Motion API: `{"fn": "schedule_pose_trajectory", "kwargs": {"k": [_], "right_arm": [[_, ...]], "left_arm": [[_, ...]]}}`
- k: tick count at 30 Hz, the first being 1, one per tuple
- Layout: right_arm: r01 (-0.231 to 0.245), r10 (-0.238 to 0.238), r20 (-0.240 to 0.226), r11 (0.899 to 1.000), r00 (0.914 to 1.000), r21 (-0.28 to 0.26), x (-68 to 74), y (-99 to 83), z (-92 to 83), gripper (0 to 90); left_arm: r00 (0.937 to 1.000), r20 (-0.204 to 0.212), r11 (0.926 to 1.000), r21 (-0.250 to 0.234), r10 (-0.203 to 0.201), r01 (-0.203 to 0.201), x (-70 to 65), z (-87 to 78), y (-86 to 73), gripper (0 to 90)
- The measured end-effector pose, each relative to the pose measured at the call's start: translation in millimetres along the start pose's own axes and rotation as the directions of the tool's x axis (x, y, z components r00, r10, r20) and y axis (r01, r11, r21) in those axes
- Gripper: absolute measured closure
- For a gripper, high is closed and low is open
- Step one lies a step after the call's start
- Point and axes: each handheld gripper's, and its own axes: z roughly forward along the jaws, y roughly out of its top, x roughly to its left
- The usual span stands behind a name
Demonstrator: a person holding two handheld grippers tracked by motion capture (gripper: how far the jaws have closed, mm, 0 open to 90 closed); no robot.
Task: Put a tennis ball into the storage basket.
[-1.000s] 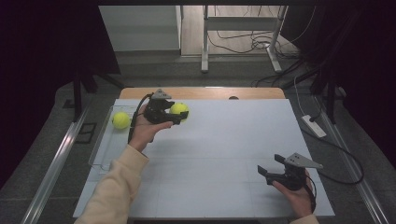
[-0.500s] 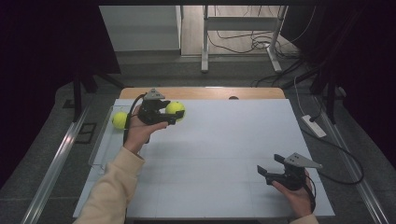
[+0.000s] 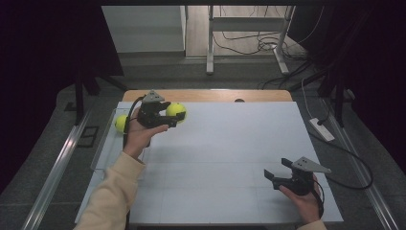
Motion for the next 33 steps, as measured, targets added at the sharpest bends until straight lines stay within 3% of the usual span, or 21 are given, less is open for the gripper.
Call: {"fn": "schedule_pose_trajectory", "kwargs": {"k": [33], "right_arm": [[0.001,-0.001,0.001,1.0,1.0,0.011,1.1,-0.3,1.3,12.7]], "left_arm": [[0.9985,-0.047,0.9988,-0.041,-0.028,0.026,12.2,-26.6,-17.2,28.5]]}}
